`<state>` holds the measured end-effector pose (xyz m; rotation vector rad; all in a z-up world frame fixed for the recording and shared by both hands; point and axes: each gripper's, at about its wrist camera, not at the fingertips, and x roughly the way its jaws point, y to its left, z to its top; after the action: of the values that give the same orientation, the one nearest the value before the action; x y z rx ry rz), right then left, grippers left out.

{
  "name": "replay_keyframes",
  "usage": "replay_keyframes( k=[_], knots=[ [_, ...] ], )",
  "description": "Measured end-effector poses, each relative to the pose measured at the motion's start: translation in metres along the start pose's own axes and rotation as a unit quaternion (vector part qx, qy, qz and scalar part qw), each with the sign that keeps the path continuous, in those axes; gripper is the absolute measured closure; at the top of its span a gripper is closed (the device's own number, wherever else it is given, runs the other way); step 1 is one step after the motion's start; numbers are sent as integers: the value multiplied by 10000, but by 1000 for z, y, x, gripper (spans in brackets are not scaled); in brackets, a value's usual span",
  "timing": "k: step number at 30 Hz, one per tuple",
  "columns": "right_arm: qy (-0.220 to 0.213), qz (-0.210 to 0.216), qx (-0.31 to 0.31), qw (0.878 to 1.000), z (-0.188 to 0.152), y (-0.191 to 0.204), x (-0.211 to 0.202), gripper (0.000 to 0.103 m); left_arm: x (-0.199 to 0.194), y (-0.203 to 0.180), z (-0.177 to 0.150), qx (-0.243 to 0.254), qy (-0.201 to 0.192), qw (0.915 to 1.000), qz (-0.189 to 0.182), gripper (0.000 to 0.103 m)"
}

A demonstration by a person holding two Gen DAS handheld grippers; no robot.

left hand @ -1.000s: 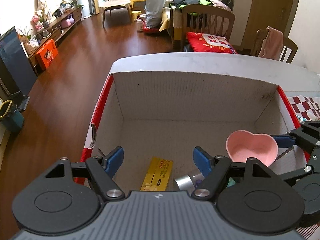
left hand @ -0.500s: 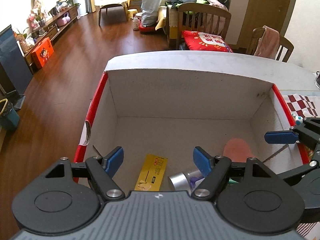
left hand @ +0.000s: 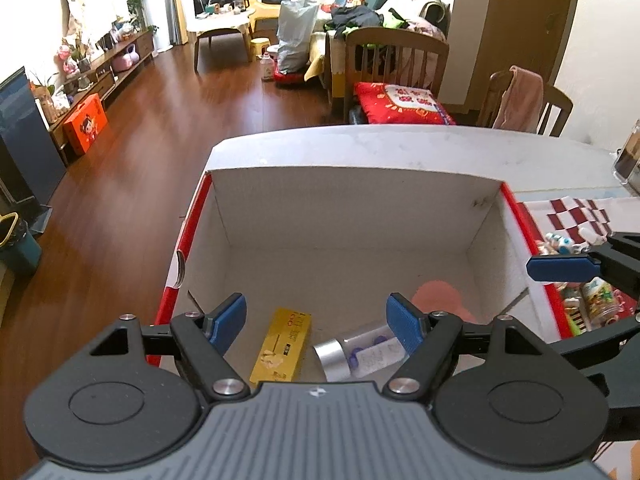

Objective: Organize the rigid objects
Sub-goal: 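Open both tools to drop the jar and heart dish into the shoebox, then move both tools back toward the remaining items and the glue stick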

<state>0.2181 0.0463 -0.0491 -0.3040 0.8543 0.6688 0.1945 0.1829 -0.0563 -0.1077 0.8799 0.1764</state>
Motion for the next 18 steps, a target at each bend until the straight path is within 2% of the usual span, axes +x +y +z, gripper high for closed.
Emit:
replay_keyframes(
  k=[10,18],
  knots=[
    [-597,217,-41,9980,-11,-10,-43,18,-36,-14,-5,28,-273,9996,85,26],
    [-938,350,-2,9950,-25,-28,-71,13,-57,-31,-8,52,-451,9990,-7,26]
  ],
)
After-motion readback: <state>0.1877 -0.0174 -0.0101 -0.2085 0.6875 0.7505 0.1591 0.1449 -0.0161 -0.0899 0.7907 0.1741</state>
